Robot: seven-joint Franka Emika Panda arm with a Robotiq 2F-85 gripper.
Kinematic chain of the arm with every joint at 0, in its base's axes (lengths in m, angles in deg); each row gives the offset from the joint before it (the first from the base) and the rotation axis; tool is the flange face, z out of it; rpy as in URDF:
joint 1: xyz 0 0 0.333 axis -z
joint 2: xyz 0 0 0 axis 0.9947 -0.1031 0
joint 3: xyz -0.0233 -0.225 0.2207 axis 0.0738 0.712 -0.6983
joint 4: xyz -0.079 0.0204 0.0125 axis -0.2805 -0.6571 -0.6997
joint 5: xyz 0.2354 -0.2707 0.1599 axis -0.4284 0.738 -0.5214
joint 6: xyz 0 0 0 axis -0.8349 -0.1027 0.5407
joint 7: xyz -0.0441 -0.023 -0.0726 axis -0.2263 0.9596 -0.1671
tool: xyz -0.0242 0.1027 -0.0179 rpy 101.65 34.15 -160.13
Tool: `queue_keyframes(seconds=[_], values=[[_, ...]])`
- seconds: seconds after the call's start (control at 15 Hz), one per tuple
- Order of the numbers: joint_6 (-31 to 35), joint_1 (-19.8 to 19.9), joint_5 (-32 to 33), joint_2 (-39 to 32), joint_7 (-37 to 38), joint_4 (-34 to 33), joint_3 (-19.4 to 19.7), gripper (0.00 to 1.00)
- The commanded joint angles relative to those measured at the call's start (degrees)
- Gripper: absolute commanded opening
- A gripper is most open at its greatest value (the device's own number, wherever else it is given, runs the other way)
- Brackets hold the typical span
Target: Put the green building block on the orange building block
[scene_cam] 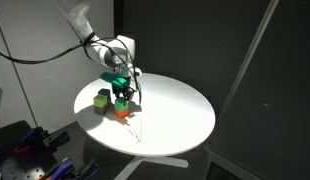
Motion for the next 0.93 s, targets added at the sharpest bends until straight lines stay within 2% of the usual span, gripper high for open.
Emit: queue_keyframes(seconds=[0.0,0.13,0.87], values=[[-1.11,0.23,0.85,-0.48,0.27,-1.45,0.04,0.84],[-1.06,0.18,0.91,-0.45,0.31,-1.40,0.04,0.99],[-0.13,-2.19,1.26,3.28,0.24,3.84,-1.93,1.00]])
